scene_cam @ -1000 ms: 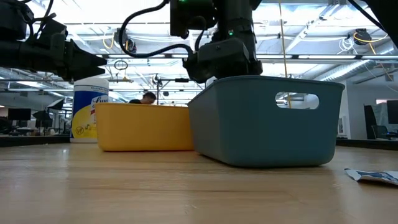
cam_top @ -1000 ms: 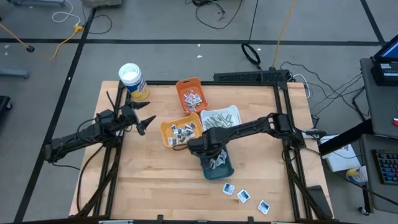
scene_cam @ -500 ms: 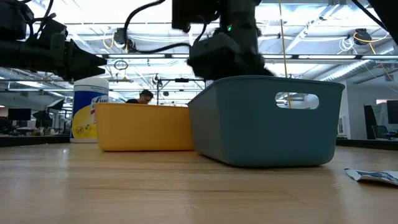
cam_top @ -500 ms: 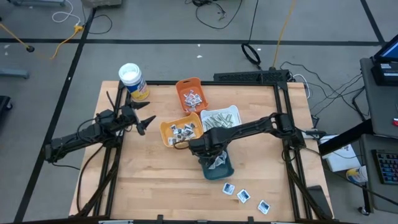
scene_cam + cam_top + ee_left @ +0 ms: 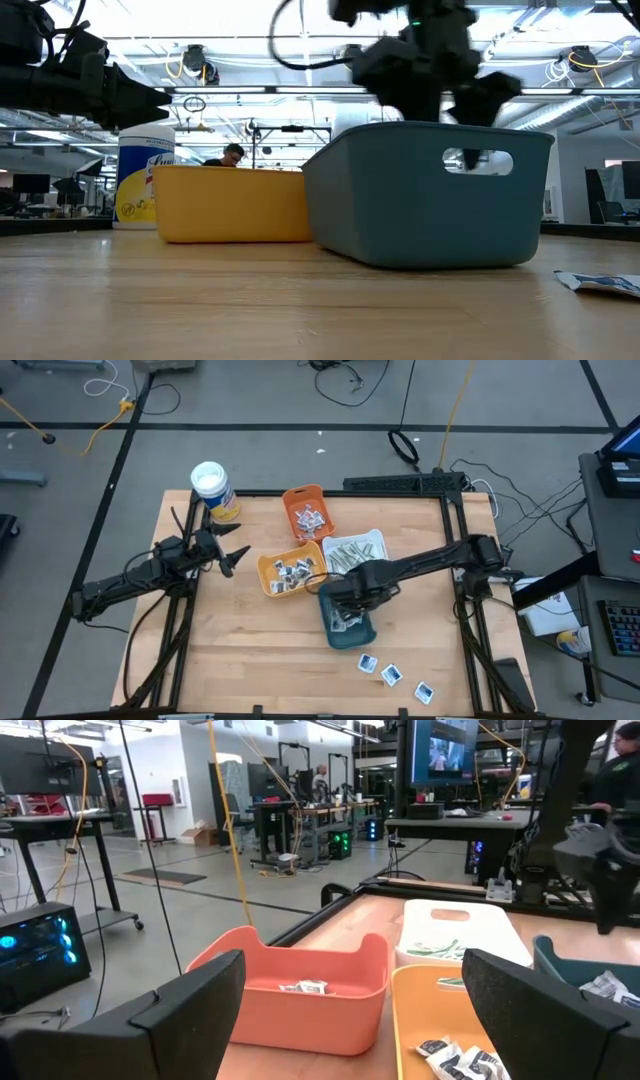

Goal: Pick & Place First Aid Supplies
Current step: Put the blue alcohol pad into the blue bin

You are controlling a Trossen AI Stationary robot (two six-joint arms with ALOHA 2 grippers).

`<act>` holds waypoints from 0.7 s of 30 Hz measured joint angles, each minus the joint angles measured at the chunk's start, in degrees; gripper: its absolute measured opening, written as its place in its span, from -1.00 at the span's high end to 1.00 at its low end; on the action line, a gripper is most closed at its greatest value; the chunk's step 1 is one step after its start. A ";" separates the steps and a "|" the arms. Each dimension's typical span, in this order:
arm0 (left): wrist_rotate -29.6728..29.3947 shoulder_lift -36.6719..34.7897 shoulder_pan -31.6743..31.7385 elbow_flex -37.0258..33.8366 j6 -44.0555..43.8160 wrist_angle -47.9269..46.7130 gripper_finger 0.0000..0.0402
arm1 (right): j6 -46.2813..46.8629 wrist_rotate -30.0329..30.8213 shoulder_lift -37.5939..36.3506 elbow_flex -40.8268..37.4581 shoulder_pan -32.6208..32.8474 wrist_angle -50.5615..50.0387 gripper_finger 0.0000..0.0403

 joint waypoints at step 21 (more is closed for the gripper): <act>0.00 0.00 0.00 0.00 0.00 0.00 -0.89 | 31.03 -4.24 -9.27 -14.03 22.02 0.66 -0.25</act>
